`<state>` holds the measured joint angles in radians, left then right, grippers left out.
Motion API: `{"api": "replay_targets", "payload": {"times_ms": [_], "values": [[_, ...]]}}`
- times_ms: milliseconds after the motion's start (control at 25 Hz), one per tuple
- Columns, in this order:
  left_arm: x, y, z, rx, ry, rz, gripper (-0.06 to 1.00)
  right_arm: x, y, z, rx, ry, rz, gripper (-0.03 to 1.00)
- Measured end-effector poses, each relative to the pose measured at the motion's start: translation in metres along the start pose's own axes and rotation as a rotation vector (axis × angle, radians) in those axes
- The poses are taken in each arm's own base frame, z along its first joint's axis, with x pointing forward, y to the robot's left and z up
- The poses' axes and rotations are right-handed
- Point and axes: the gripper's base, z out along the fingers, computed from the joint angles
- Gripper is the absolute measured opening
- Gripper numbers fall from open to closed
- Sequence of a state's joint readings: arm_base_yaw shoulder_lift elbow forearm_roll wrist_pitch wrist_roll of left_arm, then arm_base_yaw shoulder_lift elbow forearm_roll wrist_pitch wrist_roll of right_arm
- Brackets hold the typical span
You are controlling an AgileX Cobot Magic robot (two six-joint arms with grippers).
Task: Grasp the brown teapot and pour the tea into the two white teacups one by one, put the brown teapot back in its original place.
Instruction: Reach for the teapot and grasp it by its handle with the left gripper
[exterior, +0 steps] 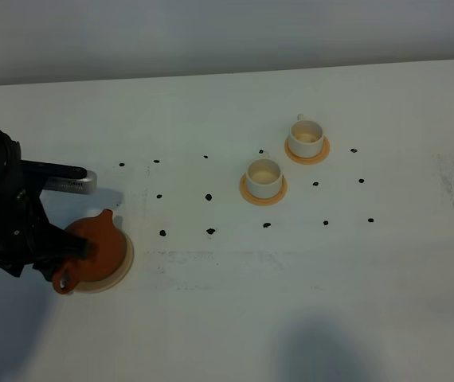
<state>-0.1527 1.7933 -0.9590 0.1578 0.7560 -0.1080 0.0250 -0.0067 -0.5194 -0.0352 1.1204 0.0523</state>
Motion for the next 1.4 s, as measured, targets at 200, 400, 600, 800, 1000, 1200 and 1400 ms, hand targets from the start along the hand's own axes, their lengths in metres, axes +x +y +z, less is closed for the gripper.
{"api": "replay_targets", "payload": {"times_ms": [200, 400, 600, 800, 1000, 1200, 1400], "values": [[0.004, -0.001, -0.014, 0.021, -0.036, -0.022, 0.45, 0.0, 0.0, 0.0, 0.0, 0.0, 0.0, 0.48], [0.008, 0.001, -0.033, 0.021, -0.067, -0.009, 0.45, 0.0, 0.0, 0.0, 0.0, 0.0, 0.001, 0.48], [0.012, 0.001, -0.056, 0.029, -0.139, -0.01, 0.45, 0.0, 0.0, 0.0, 0.0, 0.0, 0.001, 0.48], [0.02, -0.02, -0.075, 0.075, -0.228, 0.031, 0.45, 0.0, 0.0, 0.0, 0.0, 0.0, 0.0, 0.48], [0.05, -0.025, -0.076, 0.105, -0.315, 0.036, 0.45, 0.0, 0.0, 0.0, 0.0, 0.0, 0.0, 0.48], [0.078, -0.023, -0.075, 0.123, -0.367, -0.008, 0.45, 0.0, 0.0, 0.0, 0.0, 0.0, 0.0, 0.48], [0.078, -0.014, -0.069, 0.111, -0.357, -0.053, 0.45, 0.0, 0.0, 0.0, 0.0, 0.0, 0.001, 0.48]]}}
